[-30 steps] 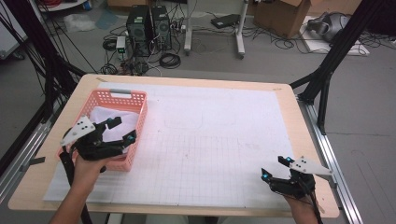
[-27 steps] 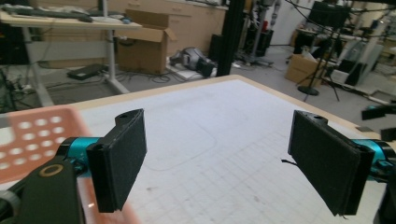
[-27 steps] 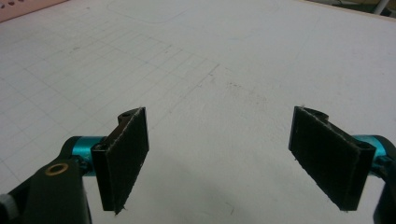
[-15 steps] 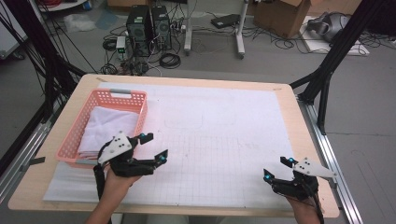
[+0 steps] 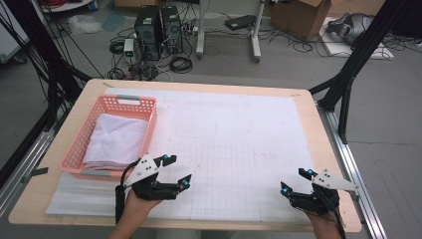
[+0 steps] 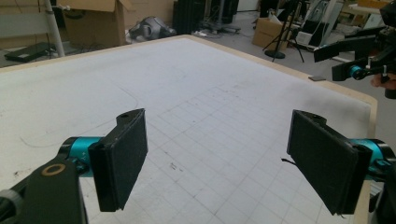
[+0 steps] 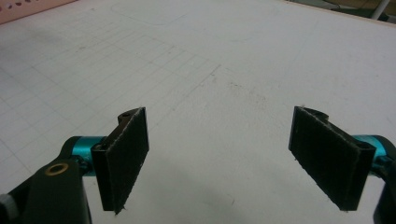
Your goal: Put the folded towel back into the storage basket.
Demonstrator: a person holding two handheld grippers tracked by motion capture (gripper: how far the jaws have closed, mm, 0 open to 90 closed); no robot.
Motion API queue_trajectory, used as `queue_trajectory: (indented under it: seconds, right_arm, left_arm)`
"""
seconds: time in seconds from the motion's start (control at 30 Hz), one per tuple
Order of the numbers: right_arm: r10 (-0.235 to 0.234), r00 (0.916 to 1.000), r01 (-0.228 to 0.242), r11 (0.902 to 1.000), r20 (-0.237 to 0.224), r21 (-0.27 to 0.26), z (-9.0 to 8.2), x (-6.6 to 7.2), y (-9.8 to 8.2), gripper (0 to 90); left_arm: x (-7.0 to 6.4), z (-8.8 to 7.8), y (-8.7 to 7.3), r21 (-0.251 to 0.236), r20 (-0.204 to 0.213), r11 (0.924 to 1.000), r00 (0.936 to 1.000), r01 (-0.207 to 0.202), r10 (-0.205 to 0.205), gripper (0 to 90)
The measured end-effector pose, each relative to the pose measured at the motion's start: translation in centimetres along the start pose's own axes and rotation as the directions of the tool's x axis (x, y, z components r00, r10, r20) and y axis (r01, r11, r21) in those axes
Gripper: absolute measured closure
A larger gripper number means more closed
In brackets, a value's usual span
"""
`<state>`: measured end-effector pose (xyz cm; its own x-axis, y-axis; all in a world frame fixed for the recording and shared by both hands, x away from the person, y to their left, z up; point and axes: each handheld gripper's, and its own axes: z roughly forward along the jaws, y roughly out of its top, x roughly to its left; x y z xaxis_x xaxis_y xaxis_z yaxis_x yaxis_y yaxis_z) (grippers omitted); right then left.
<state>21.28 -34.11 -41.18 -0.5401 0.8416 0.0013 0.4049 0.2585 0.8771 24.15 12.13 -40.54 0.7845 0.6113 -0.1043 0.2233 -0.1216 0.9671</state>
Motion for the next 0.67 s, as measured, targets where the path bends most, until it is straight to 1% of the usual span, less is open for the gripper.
queue_trajectory:
  seconds: [0.23, 0.47, 0.67]
  right_arm:
    - [0.006, 1.0, -0.006, 1.0, -0.005, -0.001, 0.01, 0.03, -0.03, 19.1]
    - [0.011, 0.9999, -0.011, 0.9999, -0.011, 0.0, 0.19, -0.05, -0.11, 19.1]
    - [0.02, 0.9997, -0.02, 0.9998, -0.014, -0.004, 0.2, -0.12, -0.14, 19.1]
  left_arm:
    - [0.1, 0.23, -0.39, 0.016, 0.003, 0.9999, 1.0, 0.002, -0.002, 20.9]
    - [0.29, 0.14, -0.54, 0.013, -0.004, 0.9998, 0.9999, 0.014, -0.014, 20.9]
    - [0.36, 0.24, -0.8, 0.021, -0.007, 0.9996, 0.9998, 0.021, -0.021, 20.9]
